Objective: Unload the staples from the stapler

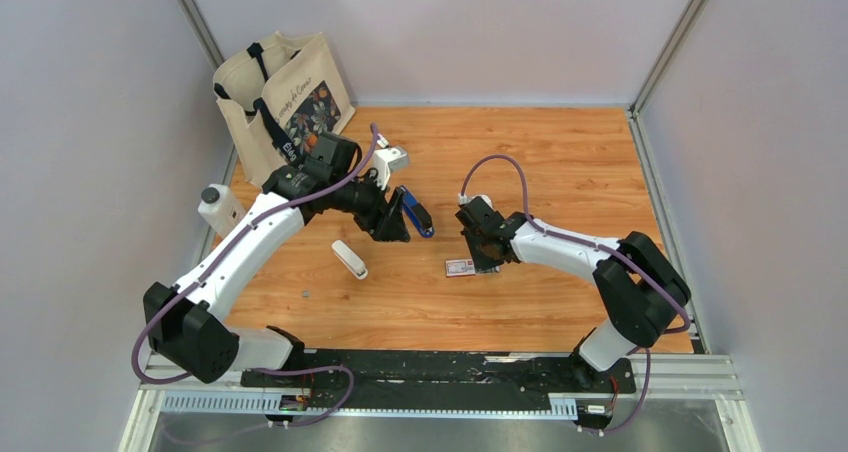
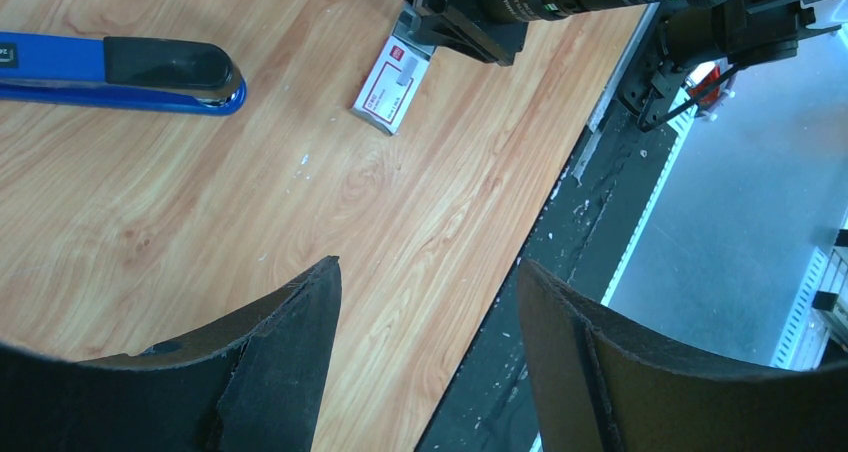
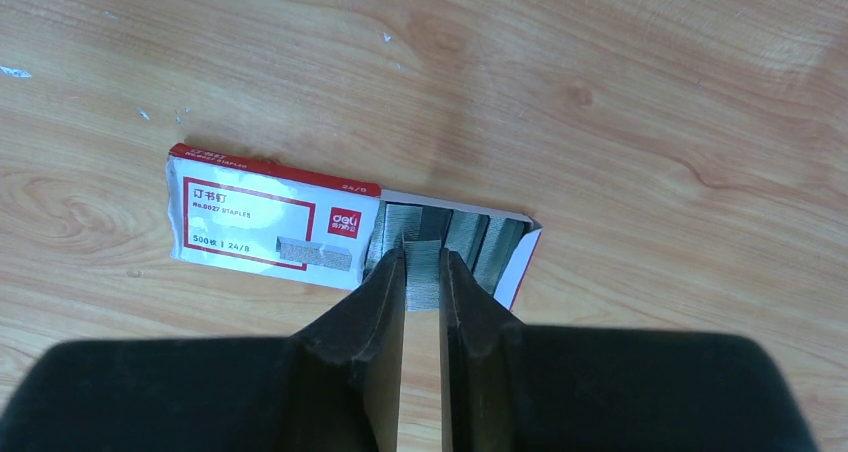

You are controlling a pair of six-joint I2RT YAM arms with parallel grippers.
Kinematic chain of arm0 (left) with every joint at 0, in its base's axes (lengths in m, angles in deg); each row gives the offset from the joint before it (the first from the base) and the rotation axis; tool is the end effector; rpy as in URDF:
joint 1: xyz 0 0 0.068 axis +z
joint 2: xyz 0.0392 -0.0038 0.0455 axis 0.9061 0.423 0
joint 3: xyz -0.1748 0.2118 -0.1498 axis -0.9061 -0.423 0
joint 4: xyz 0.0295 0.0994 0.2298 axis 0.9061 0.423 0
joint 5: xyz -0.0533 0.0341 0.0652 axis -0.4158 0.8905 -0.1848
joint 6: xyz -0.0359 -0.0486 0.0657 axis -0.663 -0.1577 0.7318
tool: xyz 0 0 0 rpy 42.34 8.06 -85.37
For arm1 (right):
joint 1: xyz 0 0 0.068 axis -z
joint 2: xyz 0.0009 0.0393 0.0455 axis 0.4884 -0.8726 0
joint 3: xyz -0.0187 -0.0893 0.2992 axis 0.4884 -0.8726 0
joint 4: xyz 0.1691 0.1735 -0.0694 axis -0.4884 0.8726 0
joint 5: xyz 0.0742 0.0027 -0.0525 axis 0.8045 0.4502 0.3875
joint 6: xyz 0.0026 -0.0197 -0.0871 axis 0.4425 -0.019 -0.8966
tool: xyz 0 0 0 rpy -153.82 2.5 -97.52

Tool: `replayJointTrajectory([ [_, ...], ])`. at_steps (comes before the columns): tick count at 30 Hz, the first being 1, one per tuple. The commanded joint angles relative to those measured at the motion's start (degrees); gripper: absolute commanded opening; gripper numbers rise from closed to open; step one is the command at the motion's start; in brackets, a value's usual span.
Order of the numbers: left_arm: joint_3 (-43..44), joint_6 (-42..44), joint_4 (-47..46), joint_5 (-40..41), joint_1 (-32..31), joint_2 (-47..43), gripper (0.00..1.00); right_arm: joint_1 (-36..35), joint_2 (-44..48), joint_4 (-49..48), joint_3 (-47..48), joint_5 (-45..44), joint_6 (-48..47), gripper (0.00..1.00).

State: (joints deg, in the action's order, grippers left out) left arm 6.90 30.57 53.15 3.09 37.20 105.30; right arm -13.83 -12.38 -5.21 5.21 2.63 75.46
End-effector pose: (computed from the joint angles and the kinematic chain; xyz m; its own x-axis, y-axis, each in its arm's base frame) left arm 0.2158 -0.1699 0.3471 -0.6489 0.3873 -0.6550 0.7473 0.4863 -0.4528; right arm 0.2305 0.1950 0.1785 -0.8547 -0.3375 -0.3944 -0.3497 0.9359 -0.0428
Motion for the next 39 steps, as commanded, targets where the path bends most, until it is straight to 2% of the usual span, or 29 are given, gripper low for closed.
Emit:
replayJointTrajectory([
  [1, -0.3, 1.1, -1.7, -1.2, -0.4, -2.3, 0.73, -0.3, 1.6, -1.4, 1.2, -0.9, 0.0, 0.16],
  [12, -0.6, 0.9, -1.8, -1.6, -0.4, -2.5, 0.73, -0.3, 4.3, -1.4, 0.2, -2.2, 0.6, 0.15],
  [39, -0.6, 0.6, -1.8, -2.3, -0.4, -2.7, 0.73, 1.4, 3.9, -1.6, -1.8, -4.3, 1.6, 0.17],
])
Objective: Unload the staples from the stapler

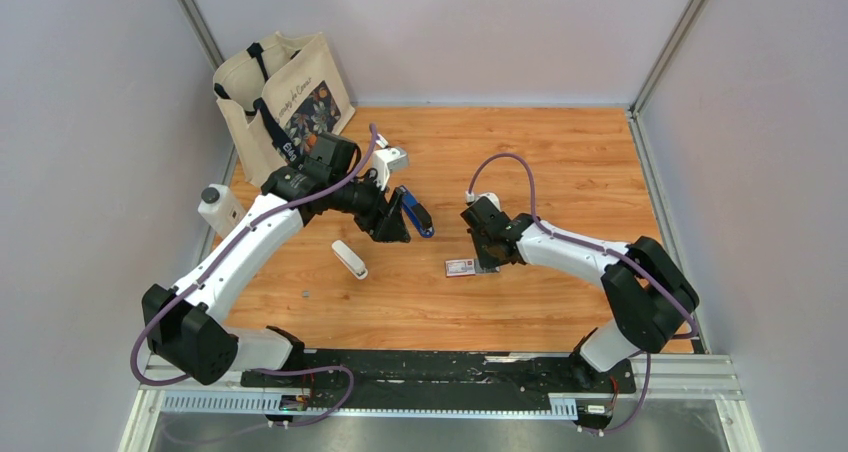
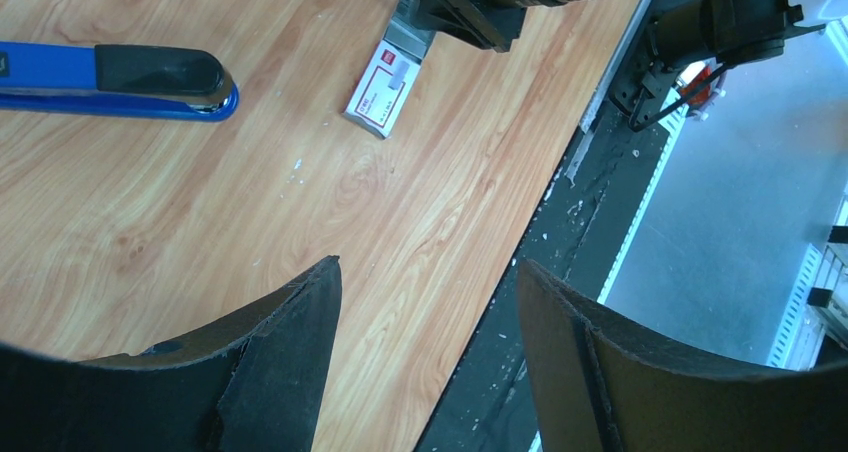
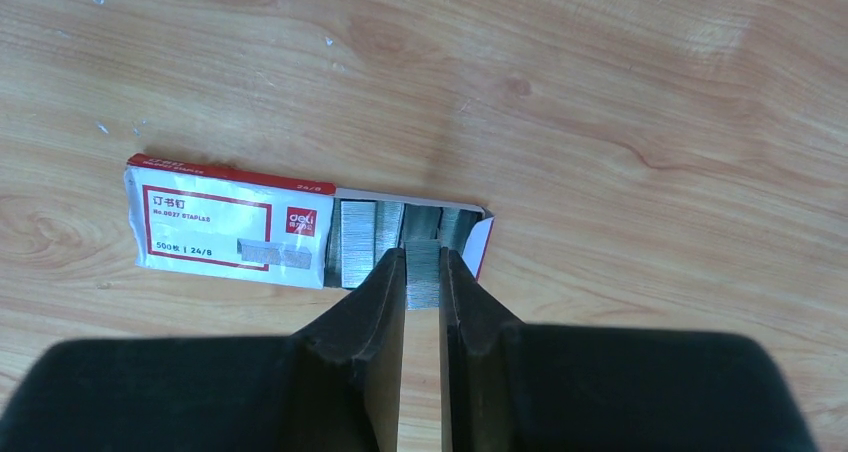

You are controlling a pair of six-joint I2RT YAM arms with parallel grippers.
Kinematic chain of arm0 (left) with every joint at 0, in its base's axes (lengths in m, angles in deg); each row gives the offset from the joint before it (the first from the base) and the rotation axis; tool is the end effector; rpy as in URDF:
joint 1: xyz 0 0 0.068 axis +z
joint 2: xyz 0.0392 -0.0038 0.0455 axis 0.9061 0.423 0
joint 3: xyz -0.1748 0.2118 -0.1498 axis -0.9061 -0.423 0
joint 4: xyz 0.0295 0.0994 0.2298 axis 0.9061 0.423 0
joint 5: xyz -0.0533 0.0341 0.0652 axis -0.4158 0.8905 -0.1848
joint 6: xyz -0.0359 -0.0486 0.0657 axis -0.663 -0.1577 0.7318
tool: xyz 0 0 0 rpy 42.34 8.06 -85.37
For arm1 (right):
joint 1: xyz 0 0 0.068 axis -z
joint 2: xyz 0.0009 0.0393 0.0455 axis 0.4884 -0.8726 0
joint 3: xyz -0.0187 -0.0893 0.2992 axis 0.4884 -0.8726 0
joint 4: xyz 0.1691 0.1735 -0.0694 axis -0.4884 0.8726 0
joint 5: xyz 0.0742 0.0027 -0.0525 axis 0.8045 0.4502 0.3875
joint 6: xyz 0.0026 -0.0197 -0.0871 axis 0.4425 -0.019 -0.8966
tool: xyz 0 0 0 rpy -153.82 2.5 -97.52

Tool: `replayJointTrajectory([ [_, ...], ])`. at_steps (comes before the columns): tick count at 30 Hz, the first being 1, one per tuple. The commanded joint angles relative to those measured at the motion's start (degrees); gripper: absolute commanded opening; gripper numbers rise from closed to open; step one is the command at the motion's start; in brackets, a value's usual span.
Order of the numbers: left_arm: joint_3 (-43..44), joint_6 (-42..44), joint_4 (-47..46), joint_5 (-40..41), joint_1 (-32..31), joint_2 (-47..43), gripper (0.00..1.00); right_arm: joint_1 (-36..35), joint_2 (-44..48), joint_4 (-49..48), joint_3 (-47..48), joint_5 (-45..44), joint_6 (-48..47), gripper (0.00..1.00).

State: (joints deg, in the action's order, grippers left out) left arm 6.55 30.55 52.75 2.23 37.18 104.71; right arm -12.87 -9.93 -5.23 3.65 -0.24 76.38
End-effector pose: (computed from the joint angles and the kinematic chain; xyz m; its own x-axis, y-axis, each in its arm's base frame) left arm 0.2130 -0.1696 0.3489 -0.6424 0.3833 -0.6637 0.7539 0.4720 -0.4571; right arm 0.2292 0.1818 0.1836 -0.8534 -0.3021 -0.4248 -0.3005 0.9510 -0.0726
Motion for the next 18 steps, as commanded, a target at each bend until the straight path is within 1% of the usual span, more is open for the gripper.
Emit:
replayJointTrajectory([
  [1, -0.3, 0.7, -1.5, -1.4, -0.4, -2.1, 0.73, 0.4, 1.4, -1.6, -0.3, -1.5, 0.7, 0.17],
  [18, -0.1, 0.8, -1.3, -1.5, -0.5, -2.0, 0.73, 1.0, 1.0, -2.3, -0.7, -0.6, 0.9, 0.18],
])
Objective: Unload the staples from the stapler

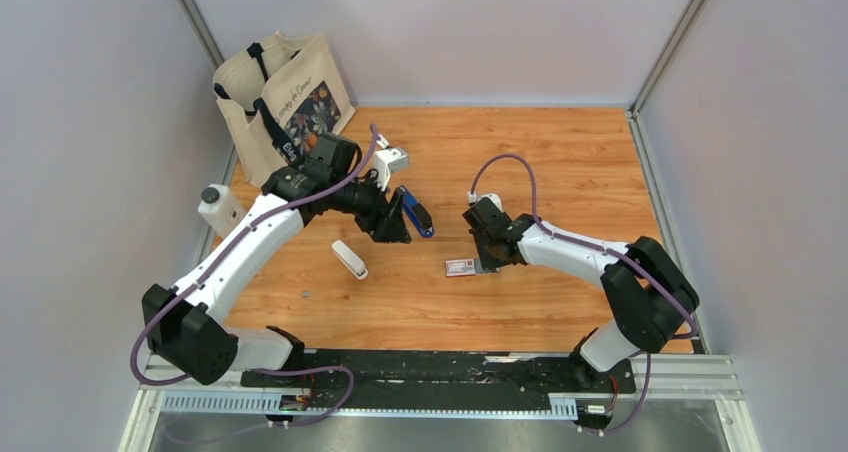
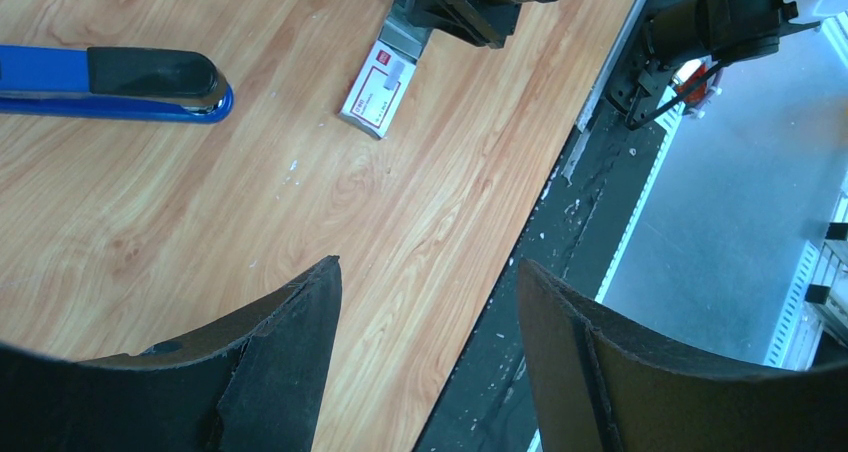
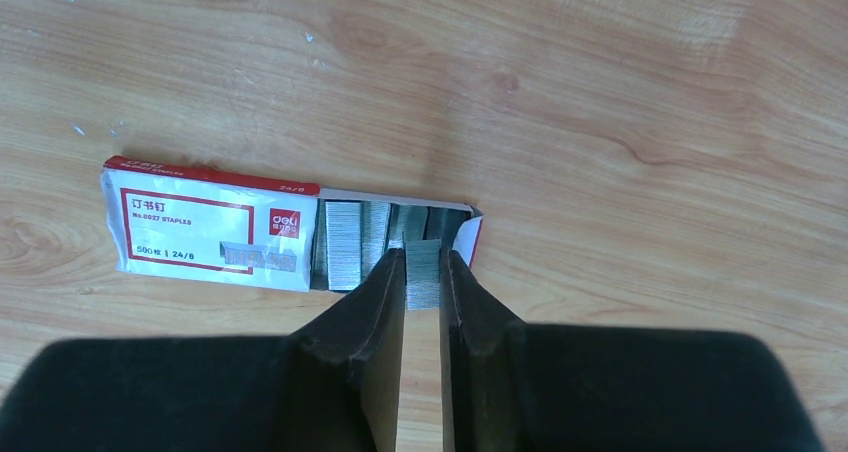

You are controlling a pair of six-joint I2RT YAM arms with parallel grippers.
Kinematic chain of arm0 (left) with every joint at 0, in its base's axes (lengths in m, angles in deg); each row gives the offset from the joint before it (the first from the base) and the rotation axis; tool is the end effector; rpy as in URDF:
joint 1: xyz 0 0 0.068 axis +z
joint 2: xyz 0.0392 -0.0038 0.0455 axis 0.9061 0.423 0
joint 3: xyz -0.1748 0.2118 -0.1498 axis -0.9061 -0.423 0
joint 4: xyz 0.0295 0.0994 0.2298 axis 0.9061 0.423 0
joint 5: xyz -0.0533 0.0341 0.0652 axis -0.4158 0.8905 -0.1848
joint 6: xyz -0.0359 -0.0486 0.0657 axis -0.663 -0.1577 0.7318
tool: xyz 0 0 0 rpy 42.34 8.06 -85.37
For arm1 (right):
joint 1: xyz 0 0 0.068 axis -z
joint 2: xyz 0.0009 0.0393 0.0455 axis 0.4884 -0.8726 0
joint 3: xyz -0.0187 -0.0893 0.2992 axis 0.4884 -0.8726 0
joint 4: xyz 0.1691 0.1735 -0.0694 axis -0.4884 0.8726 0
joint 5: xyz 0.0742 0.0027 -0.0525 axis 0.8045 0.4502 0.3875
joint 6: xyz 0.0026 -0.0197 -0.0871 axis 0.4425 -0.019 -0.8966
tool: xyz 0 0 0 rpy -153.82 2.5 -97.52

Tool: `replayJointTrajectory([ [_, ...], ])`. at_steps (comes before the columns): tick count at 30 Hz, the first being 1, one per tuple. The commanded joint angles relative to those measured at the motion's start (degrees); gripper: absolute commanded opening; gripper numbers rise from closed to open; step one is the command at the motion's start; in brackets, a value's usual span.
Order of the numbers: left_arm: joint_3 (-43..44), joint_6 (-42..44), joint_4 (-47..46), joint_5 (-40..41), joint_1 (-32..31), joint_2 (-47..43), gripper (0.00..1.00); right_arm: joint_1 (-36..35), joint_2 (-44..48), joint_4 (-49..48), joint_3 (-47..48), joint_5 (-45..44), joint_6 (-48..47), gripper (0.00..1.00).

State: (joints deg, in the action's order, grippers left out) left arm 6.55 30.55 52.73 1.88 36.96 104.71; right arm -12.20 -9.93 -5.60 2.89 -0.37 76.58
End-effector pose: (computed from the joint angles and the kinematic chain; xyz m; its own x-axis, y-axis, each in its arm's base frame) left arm 0.2121 -0.1707 0.3492 -0.6406 0.3854 -0.6641 0.7566 0.4641 -0.4605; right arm 0.2298 0.1775 0.1803 -0.8597 -0.2906 -0.4201 -0.2859 0.9553 -0.0759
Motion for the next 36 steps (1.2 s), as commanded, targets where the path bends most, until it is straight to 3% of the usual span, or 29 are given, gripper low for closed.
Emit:
replayJointTrajectory([
  [1, -0.1, 0.8, -1.3, -1.1, -0.3, -2.0, 0.73, 0.2, 0.9, -1.9, 0.0, -0.4, 0.6, 0.19],
  [11, 0.1, 0.8, -1.2, -1.1, -0.3, -2.0, 0.73, 0.3, 0.2, -1.9, 0.7, 0.2, 0.3, 0.23],
  [19, 0.0, 0.8, -1.2, -1.1, -0.3, -2.1, 0.73, 0.4, 0.1, -1.9, 0.7, 0.3, 0.2, 0.32],
  [28, -0.5, 1.7, -1.2, -0.8, -0.4, -1.8, 0.73, 0.8, 5.2, -1.9, 0.0, -1.2, 1.2, 0.32],
  [36, -2.9, 13.6, -1.0, 11.1, -8.4, 2.0, 0.66, 9.2, 12.7, -4.2, -5.0, 7.8, 4.4, 0.31],
])
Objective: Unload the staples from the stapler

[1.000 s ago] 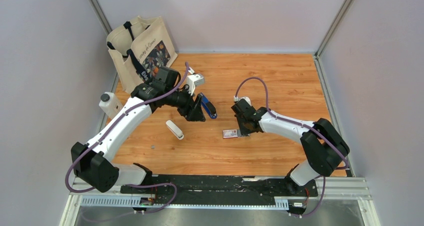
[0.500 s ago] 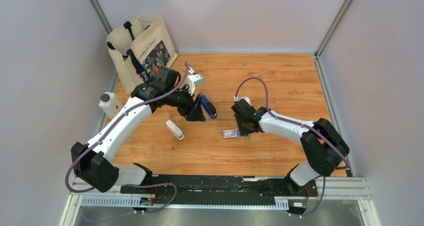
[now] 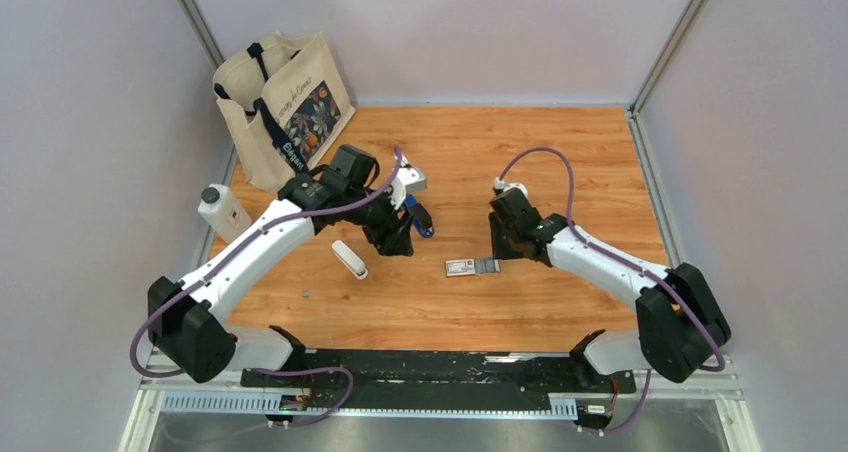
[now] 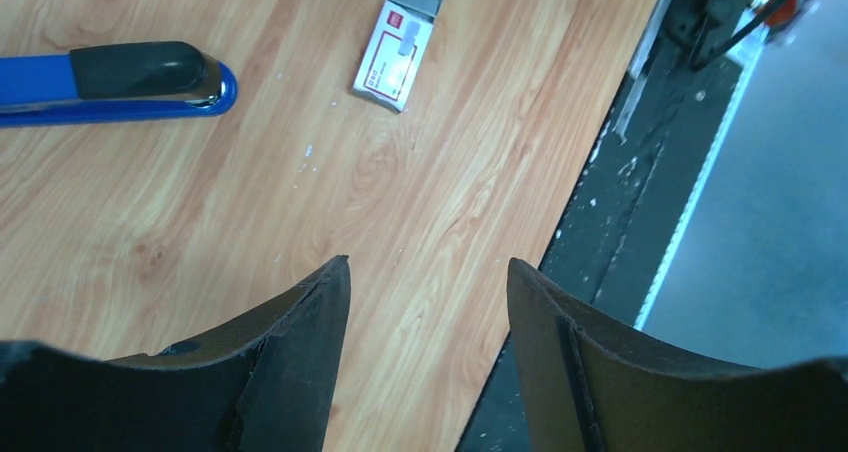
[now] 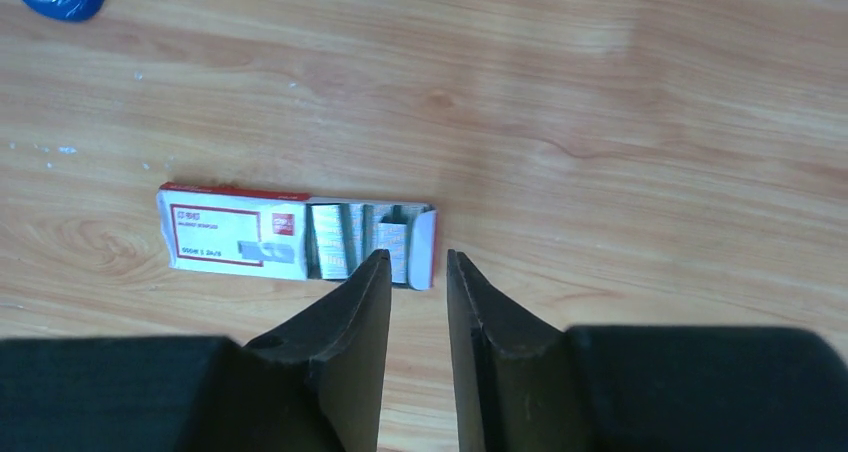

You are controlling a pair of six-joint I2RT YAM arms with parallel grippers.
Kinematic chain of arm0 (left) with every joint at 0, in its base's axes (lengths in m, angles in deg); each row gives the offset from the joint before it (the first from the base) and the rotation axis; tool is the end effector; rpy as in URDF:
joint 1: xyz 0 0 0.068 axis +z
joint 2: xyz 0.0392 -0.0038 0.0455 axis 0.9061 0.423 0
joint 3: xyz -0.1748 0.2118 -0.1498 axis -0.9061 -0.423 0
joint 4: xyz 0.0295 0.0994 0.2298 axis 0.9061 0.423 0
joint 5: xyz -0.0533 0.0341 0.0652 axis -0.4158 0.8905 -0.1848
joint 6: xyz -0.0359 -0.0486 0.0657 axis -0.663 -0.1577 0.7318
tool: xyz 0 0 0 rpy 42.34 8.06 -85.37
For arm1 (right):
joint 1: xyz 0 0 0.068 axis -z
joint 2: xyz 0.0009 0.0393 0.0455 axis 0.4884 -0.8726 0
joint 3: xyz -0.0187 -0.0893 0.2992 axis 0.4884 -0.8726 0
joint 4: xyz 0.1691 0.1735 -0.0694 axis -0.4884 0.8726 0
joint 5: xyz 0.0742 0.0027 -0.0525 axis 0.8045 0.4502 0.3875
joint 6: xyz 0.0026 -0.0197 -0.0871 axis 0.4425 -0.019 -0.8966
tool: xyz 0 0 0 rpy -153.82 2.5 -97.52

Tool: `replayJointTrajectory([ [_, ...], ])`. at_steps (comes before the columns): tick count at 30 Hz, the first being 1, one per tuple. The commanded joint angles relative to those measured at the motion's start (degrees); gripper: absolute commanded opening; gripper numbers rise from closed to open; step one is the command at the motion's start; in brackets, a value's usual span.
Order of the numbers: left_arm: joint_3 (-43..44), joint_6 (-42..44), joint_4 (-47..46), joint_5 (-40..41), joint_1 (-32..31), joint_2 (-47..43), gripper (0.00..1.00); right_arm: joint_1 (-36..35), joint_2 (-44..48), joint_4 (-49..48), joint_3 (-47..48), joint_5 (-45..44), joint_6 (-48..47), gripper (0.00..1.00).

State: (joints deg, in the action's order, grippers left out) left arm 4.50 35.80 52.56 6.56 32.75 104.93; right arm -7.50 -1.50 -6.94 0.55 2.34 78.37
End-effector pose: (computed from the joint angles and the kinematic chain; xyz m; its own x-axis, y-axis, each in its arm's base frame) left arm 0.2028 -0.1821 0.3337 -0.5583 0.4894 -0.6700 0.8219 0.4367 -0.3658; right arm 0.2274 0.1506 0.2076 -0.8467 -0.1539 -0.5094 -0.1976 0.9798 0.0325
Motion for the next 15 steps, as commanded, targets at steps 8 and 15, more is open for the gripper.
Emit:
replayJointTrajectory([
  [8, -1.1, 15.3, -5.9, 14.7, -9.3, 11.5, 0.64, 16.7, 4.7, -8.6, -9.1, 22.6, 6.8, 0.28],
  [15, -0.5, 18.0, -9.9, 19.0, -11.9, 20.3, 0.63, 20.7, 1.9, -15.2, -12.4, 31.1, 9.2, 0.28],
])
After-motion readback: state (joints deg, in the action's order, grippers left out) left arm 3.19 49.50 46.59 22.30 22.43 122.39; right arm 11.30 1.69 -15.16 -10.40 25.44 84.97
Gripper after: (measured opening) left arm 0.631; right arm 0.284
